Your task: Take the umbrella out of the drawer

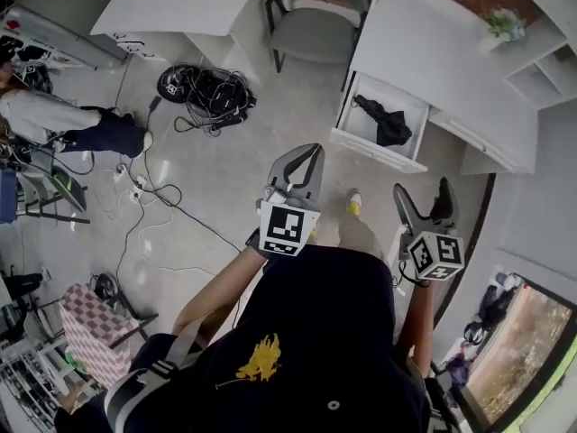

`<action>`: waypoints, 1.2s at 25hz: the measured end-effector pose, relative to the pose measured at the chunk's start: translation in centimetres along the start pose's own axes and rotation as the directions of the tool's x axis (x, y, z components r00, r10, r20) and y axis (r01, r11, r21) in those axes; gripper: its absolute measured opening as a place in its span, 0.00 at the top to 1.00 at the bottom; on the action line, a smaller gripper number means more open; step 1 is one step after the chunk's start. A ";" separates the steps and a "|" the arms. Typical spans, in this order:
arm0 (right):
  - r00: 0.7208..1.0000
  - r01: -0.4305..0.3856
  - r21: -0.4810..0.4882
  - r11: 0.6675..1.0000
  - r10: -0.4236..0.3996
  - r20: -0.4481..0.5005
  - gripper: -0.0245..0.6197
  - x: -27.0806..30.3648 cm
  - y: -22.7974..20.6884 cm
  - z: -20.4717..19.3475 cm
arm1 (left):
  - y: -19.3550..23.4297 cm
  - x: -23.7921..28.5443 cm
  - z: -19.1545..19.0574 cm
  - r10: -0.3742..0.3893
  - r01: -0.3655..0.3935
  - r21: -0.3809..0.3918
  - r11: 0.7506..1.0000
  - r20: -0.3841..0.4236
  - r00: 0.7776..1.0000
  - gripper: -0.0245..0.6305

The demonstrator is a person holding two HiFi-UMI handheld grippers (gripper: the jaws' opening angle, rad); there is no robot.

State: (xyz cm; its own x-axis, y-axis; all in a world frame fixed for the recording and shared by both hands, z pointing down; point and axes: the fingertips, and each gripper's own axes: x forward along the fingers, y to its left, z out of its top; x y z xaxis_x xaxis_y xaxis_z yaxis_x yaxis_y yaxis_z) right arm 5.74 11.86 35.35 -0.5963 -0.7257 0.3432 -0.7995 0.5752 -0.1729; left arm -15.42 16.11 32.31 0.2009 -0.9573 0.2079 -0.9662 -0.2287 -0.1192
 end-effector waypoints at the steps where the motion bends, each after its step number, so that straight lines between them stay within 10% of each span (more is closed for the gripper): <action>1: 1.000 -0.019 -0.006 1.000 0.019 0.007 0.15 1.1 -0.4 0.8 | 0.3 0.3 0.4 0.020 -0.020 0.002 1.000 0.000 1.000 0.93; 21: 0.993 -0.113 0.055 0.992 0.114 -0.023 0.15 10.3 -19.2 3.8 | -6.3 18.4 2.9 0.065 -0.064 0.018 0.998 -0.118 0.991 0.93; 30: 0.989 -0.139 0.067 0.988 0.142 -0.035 0.15 13.0 -20.6 3.8 | -5.2 19.3 1.9 0.087 -0.084 0.021 0.996 -0.181 0.980 0.93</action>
State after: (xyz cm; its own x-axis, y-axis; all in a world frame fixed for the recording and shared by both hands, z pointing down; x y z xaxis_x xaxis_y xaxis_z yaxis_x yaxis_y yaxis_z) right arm 14.15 -10.84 39.88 -0.7007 -0.6233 0.3471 -0.7118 0.6438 -0.2808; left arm -6.25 -1.53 35.08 0.0838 -0.9255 0.3695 -0.9761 -0.1508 -0.1564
